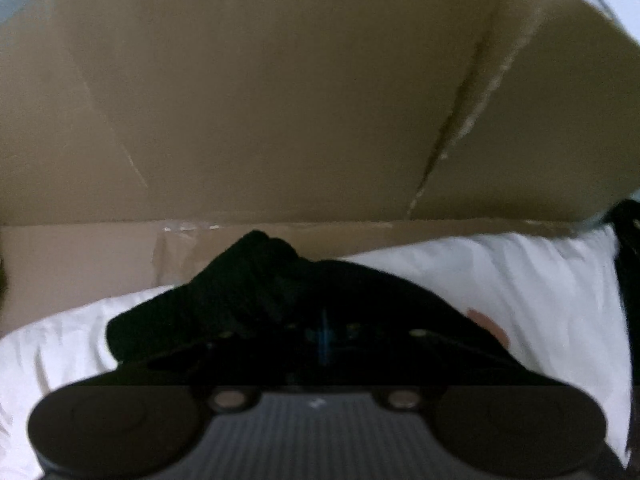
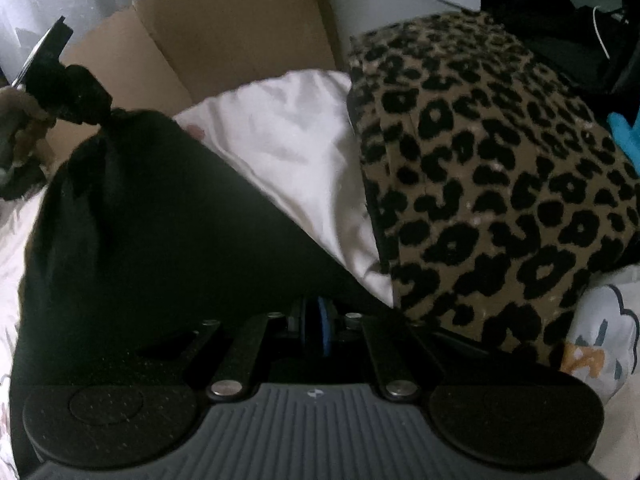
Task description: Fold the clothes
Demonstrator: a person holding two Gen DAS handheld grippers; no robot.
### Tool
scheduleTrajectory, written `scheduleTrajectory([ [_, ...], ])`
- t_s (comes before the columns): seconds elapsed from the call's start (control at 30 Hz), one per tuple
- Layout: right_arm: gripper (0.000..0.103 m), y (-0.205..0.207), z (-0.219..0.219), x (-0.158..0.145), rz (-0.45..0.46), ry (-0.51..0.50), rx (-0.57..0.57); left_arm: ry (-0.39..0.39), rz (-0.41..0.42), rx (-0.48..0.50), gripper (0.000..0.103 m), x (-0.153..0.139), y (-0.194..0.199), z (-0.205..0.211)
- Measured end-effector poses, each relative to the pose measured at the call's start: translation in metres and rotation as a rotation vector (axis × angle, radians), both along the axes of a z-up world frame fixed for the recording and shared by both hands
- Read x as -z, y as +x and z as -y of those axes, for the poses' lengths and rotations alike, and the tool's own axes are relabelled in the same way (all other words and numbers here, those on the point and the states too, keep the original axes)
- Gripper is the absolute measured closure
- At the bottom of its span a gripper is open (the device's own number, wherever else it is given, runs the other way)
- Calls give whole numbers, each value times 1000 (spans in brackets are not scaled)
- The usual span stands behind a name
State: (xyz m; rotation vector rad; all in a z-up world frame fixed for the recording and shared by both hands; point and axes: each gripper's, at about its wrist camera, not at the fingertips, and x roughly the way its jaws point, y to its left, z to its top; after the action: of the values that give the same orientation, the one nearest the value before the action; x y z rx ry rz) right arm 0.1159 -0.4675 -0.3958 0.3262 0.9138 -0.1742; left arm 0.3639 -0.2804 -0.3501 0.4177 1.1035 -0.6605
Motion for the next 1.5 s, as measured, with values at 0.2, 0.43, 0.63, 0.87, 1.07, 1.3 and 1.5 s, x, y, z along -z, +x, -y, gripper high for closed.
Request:
scheduleTrajectory([
  [0.2,95,-11,12,0,-26,-13,8,10,25,-7,101,18,5,11],
  [0.43,97,-20,15,-3,-44,-24,15,25,28,19,100,3,-1,9],
  [0.63,96,-24,8,-15,-31,-20,26,13,15,56,98,-28,-6,-13],
  [0.87,92,-22,-6,-22,6,-2,23,41,-7,120,95,-37,-16,-45],
  [1.07,82,-6,-33,-27,16,20,-51,58,-31,145,88,-28,-19,-76],
  [1.3,75,8,-67,-19,-6,30,-141,82,-35,161,83,-8,-17,-90],
  [1.5,72,5,-69,-8,-66,-22,-153,90,-8,94,83,11,-14,-90],
])
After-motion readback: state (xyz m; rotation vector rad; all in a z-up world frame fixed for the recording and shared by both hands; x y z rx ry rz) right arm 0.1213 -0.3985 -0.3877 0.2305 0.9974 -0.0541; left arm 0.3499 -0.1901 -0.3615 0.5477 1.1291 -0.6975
